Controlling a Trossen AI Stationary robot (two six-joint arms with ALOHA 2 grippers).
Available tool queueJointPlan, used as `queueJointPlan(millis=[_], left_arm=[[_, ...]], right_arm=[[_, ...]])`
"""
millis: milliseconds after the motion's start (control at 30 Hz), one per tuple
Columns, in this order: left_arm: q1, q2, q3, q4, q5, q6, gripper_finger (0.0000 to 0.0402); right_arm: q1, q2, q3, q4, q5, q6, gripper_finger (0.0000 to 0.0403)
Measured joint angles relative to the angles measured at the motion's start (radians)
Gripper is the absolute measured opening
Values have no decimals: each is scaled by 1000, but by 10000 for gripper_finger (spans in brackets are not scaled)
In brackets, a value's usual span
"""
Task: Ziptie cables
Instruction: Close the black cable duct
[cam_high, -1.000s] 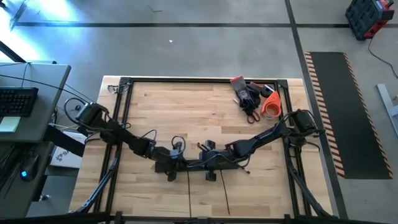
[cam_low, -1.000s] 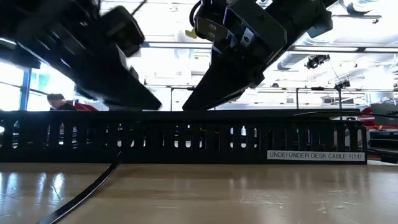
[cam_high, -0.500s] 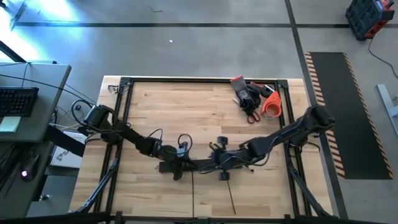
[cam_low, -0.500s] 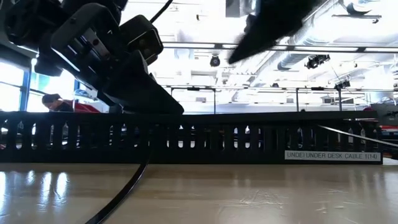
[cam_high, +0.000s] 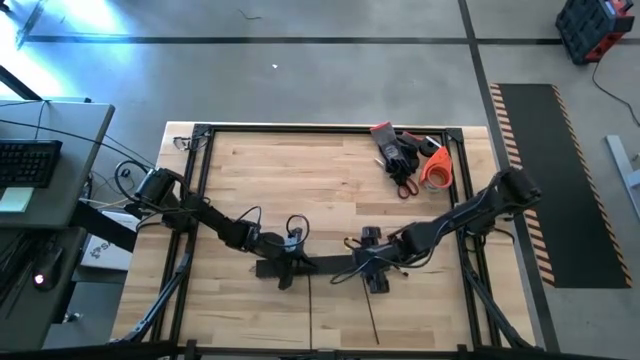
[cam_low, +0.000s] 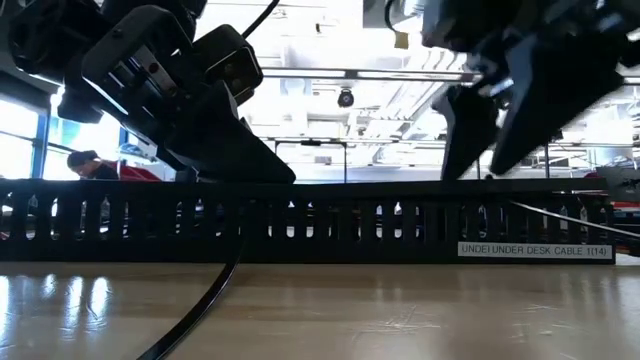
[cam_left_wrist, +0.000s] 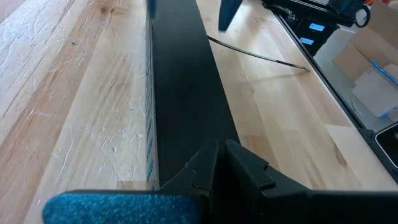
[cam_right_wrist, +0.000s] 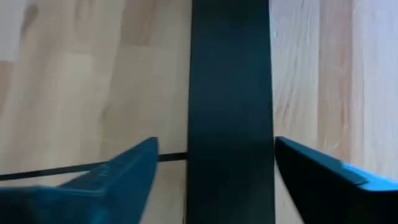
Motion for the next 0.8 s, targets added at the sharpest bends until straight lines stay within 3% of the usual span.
queueJointPlan(millis=[167,300,433,700,800], left_arm=[[0,0,0,1,1,0,14],[0,0,-2,12,1,0,14],[0,0,-2,11,2,-8,14],[0,0,-2,9,10,-15,14],[0,0,-2,9,16,-18,14]], right_arm=[[-7,35,-28,19,23,18,372],[-4,80,-29,37,22,0,379],[-7,117,-29,49,23,19,349],[-10,124,-29,52,9,46,237],[-10,124,-21,43,-12,8,222]])
